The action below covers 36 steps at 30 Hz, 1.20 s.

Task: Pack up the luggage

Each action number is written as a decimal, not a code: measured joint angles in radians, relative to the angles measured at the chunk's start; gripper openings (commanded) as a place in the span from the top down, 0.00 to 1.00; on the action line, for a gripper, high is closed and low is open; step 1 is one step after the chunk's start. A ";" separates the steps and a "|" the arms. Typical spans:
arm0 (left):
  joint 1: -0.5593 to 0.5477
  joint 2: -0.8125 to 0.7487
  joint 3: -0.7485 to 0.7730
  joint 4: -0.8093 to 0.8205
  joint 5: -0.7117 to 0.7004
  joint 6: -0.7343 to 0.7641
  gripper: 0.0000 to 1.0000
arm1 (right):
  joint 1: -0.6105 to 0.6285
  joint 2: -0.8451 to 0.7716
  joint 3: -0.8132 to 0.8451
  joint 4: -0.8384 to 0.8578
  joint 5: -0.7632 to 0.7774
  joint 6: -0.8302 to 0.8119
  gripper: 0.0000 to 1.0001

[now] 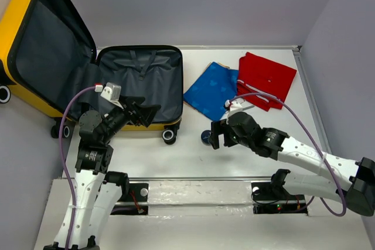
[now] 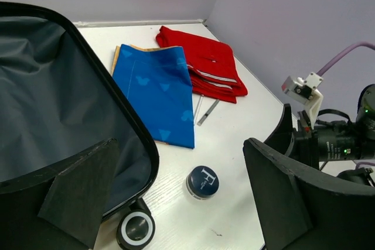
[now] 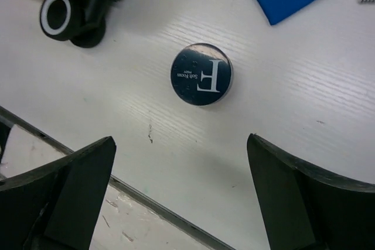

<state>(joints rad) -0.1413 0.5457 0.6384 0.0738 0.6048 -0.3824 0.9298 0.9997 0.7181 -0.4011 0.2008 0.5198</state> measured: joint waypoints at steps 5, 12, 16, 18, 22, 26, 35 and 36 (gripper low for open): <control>0.014 0.014 0.000 -0.006 -0.003 0.000 0.01 | 0.018 0.063 0.000 -0.028 0.037 0.013 0.00; 0.032 0.034 0.000 -0.012 -0.004 0.000 0.01 | 0.085 0.203 0.014 -0.043 0.076 0.018 0.00; 0.039 0.035 0.000 -0.012 -0.003 -0.001 0.01 | 0.101 0.266 0.033 -0.045 0.084 0.019 0.00; 0.041 0.035 0.000 -0.011 -0.003 -0.001 0.01 | 0.107 0.299 0.045 -0.045 0.085 0.019 0.00; 0.045 0.036 0.000 -0.011 -0.002 -0.001 0.01 | 0.108 0.373 0.071 -0.038 0.092 0.010 0.00; 0.051 0.036 0.000 -0.011 0.003 -0.002 0.01 | 0.109 0.457 0.110 -0.023 0.124 -0.014 0.00; 0.052 0.035 0.000 -0.011 0.008 -0.002 0.01 | 0.026 0.647 0.181 0.109 0.114 -0.083 0.10; 0.052 0.034 0.000 -0.011 0.008 -0.002 0.01 | 0.019 0.653 0.184 0.121 0.114 -0.085 0.22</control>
<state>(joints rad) -0.0895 0.5800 0.6384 0.0628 0.6132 -0.3840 0.9493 1.6527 0.9020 -0.2798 0.3149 0.4343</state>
